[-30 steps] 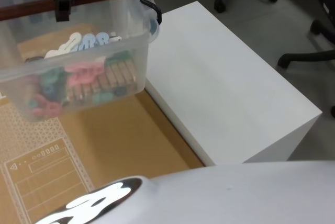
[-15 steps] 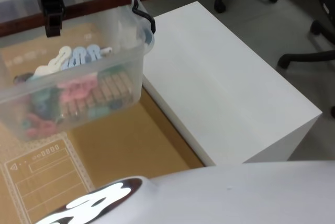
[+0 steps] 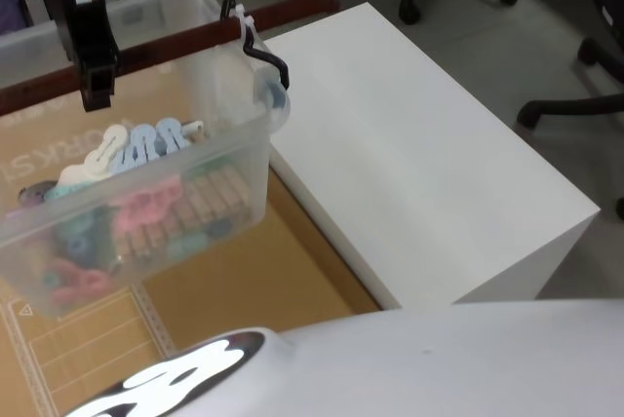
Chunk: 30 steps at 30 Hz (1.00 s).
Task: Use one hand to grasp the basket and place it at the designated location.
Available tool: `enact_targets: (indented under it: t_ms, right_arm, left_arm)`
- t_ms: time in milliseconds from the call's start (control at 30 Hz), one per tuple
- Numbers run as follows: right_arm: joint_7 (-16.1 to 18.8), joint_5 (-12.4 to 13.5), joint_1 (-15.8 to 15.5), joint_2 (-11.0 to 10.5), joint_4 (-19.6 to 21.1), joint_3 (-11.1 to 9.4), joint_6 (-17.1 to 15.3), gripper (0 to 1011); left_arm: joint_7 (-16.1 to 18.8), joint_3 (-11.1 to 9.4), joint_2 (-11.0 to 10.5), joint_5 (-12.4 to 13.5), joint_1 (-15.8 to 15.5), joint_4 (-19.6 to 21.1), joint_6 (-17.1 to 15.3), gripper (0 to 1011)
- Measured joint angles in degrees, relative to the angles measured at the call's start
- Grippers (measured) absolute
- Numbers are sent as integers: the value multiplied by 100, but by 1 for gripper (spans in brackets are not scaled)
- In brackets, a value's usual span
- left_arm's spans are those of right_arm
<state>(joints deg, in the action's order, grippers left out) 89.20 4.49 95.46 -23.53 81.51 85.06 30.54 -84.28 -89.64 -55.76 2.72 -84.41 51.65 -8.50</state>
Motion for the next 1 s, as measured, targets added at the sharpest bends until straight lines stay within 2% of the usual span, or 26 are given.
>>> enact_targets:
  t_ms: [433,1000]
  right_arm:
    - [-111,140,77,7,211,102,-126,240]
    - [-242,261,123,260,229,147,-136,240]
  left_arm:
    - [0,0,0,0,0,1,0,0]
    - [0,0,0,0,0,1,0,0]
